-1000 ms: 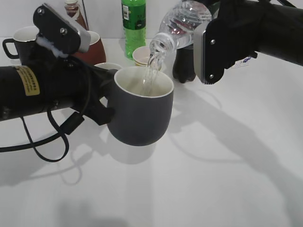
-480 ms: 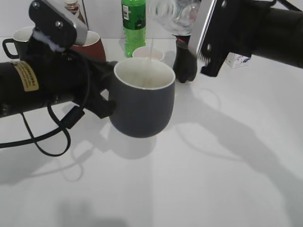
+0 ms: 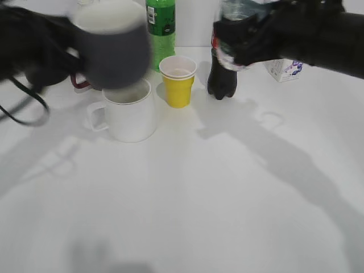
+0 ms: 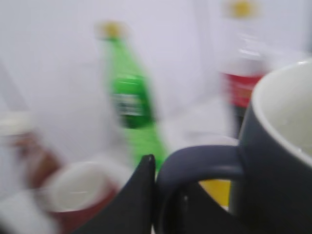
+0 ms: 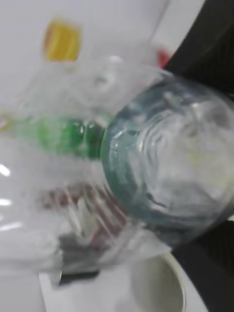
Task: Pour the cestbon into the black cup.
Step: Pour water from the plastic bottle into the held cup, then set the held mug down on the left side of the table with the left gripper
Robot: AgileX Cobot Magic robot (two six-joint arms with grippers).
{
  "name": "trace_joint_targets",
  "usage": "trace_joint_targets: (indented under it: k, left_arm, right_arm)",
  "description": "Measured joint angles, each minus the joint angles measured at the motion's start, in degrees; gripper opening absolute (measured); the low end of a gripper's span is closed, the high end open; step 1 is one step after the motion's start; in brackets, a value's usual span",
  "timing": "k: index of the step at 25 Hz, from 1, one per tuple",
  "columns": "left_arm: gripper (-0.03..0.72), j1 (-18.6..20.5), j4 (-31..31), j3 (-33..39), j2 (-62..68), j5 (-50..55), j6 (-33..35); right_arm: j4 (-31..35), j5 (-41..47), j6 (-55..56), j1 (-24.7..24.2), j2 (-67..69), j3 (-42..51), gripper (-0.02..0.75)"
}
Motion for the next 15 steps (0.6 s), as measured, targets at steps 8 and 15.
trace_joint_targets:
  k: [8,15]
  left_arm:
    - [0.041,19.0,-1.7,0.0,3.5,-6.5,0.0]
    - [0.041,24.0,-1.7,0.9,13.3,-12.8,2.0]
  right_arm:
    - [2.3,1.6,0.9,-5.3,0.0,3.5,0.458]
    - [2.6,1.7,0.9,-5.9,0.0,8.9,0.458]
